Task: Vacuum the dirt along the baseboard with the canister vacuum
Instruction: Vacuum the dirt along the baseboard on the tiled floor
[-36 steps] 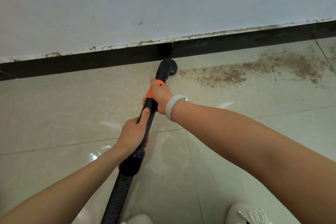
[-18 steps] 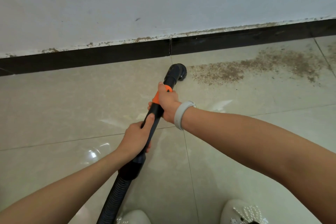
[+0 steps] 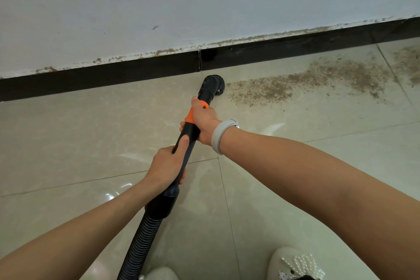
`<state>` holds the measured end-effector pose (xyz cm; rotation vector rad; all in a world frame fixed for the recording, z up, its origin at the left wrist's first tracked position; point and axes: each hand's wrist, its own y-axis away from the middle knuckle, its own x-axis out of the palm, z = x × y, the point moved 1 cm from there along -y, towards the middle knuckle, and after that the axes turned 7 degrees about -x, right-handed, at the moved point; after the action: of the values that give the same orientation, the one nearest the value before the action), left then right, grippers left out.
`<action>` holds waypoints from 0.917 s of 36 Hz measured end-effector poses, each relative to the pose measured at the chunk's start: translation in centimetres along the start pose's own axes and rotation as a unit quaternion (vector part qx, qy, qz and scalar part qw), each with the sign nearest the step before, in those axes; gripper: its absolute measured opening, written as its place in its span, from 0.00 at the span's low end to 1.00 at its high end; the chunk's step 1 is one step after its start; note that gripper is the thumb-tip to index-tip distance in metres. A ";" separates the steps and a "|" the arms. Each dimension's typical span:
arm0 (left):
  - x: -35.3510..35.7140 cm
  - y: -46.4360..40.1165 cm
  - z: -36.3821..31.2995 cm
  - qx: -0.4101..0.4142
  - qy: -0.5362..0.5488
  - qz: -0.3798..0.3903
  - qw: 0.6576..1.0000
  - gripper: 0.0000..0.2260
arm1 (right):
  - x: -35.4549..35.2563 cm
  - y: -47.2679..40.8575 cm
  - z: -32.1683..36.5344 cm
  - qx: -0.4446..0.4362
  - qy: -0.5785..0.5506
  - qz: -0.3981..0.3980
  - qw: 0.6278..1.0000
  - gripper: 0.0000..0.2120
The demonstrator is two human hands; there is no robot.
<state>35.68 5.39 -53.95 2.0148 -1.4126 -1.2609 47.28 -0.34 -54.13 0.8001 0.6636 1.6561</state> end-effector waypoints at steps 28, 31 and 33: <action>4.8 -0.5 -4.1 0.047 -0.041 0.031 0.998 0.26 | -6.8 -1.2 2.5 -0.017 -0.036 -0.021 0.999 0.17; 5.5 -0.6 -4.8 0.058 -0.043 0.035 0.997 0.25 | -7.7 -1.4 2.9 -0.017 -0.042 -0.026 0.999 0.18; 6.0 -0.7 -5.3 0.064 -0.045 0.040 0.996 0.25 | -8.4 -1.6 3.2 -0.017 -0.048 -0.031 0.998 0.18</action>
<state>41.01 -0.57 -54.35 1.9837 -1.6384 -1.2697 51.97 -8.10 -54.80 0.8215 0.5854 1.5597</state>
